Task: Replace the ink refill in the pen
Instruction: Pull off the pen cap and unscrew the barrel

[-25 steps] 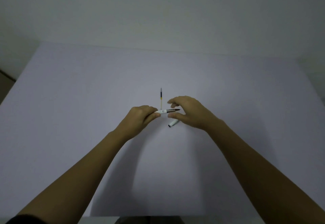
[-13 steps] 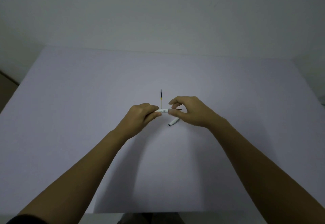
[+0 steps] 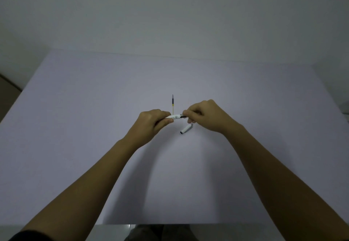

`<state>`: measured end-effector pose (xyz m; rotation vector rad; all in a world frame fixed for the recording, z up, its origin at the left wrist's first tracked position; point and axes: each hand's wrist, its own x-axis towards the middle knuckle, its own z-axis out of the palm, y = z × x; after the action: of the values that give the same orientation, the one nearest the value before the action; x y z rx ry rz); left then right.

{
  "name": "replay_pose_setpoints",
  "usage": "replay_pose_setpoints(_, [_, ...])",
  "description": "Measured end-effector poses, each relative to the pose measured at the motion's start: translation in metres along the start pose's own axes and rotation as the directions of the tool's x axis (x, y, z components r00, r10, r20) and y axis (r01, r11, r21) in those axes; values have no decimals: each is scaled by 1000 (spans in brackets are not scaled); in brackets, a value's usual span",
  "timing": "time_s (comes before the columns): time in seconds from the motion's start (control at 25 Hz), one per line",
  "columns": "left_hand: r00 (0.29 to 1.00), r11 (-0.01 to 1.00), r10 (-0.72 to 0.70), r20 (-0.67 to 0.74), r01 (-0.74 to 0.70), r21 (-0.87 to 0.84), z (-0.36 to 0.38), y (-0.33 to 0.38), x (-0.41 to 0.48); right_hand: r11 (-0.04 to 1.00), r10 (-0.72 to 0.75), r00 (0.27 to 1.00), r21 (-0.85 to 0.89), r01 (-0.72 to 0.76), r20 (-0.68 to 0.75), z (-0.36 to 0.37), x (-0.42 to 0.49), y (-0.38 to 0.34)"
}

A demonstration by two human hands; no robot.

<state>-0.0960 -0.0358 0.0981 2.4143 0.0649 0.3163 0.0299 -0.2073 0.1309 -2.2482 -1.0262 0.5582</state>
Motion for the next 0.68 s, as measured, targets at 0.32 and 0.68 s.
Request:
replay_pose_setpoints(0.32, [998,998,-23,-58,20,-53,0,3,0,982,-18,996,187,34,-91,2,-4,-1])
replay_pose_setpoints(0.68, [996,996,-57,-73,52,-66,0,0,2,975,18,988,222,17,-155,2,3,-6])
